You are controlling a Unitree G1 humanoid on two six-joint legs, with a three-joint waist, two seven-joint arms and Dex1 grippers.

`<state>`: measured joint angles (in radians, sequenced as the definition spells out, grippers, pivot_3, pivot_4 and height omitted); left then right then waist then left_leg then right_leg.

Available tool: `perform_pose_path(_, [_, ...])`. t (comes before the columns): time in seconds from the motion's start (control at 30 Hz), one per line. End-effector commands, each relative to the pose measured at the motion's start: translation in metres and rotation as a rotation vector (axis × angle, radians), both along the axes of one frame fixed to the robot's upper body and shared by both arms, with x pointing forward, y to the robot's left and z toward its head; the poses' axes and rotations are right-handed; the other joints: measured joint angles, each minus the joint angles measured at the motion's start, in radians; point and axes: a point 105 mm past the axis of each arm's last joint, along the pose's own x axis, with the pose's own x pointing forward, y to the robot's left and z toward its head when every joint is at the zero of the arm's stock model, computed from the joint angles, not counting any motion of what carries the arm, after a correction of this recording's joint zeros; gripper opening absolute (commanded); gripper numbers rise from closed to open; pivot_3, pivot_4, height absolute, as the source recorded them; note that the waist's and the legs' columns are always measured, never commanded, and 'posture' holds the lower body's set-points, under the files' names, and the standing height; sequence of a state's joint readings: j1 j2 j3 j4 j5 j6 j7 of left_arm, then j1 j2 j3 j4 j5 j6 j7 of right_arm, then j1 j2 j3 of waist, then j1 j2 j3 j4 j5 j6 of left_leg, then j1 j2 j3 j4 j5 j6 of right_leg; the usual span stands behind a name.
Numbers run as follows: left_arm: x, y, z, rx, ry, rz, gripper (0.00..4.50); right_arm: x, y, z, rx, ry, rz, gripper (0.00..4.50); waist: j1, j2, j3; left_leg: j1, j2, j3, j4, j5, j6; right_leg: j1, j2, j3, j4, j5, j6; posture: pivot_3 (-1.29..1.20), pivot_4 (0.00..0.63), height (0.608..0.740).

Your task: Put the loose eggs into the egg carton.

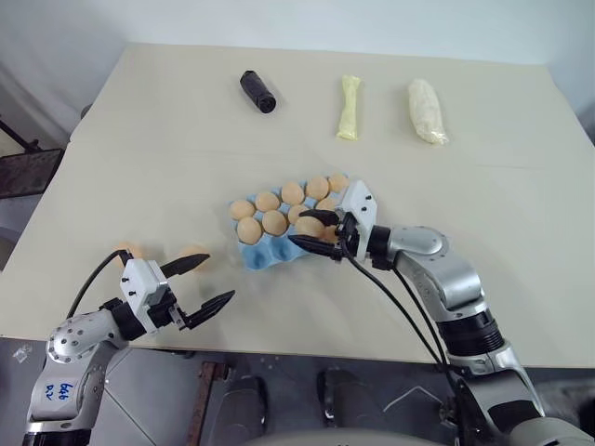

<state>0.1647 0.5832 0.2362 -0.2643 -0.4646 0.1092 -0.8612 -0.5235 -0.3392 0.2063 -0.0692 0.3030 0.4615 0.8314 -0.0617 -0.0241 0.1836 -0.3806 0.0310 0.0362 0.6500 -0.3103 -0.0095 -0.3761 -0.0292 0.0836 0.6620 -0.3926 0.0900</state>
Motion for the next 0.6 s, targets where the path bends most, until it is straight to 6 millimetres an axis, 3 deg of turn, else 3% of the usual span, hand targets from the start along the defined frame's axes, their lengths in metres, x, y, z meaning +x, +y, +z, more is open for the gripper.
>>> perform_pose_path(0.03, [-0.002,-0.001,0.010,0.004,-0.051,0.000,4.50,-0.006,-0.007,0.011,0.015,-0.061,0.015,4.20,-0.001,0.000,0.000,0.000,0.000,0.000,0.000,0.000,0.000,0.000,0.000,0.000,0.000,0.000,0.000,0.00,0.150,0.740])
perform_pose_path(0.07, [-0.003,0.001,0.010,0.007,-0.051,0.005,4.50,-0.009,-0.012,0.014,0.027,-0.078,0.020,4.49,-0.001,0.000,0.000,0.000,0.000,0.000,0.001,0.000,0.000,0.000,0.000,0.000,-0.001,0.000,0.000,0.00,0.150,0.740])
perform_pose_path(0.23, [-0.007,0.015,0.012,0.026,-0.050,0.041,4.50,-0.034,-0.043,0.030,0.083,-0.235,0.111,4.49,0.002,0.000,0.000,-0.002,0.000,0.000,0.001,0.000,0.000,0.000,0.000,-0.001,-0.002,0.000,0.000,0.00,0.150,0.740])
perform_pose_path(0.37, [-0.017,0.032,0.014,0.047,-0.033,0.078,4.50,-0.051,-0.073,0.017,0.041,-0.248,0.162,4.49,0.000,0.000,0.000,-0.002,0.000,0.000,0.001,-0.001,0.001,0.001,0.000,-0.001,-0.003,0.000,0.000,0.00,0.150,0.740])
perform_pose_path(0.6, [-0.034,0.061,0.017,0.078,-0.004,0.169,4.50,-0.074,-0.100,0.008,0.042,-0.266,0.213,4.49,-0.001,-0.001,0.000,0.000,0.000,0.000,0.001,0.000,0.001,0.002,0.000,-0.001,-0.002,0.000,0.000,0.00,0.150,0.740])
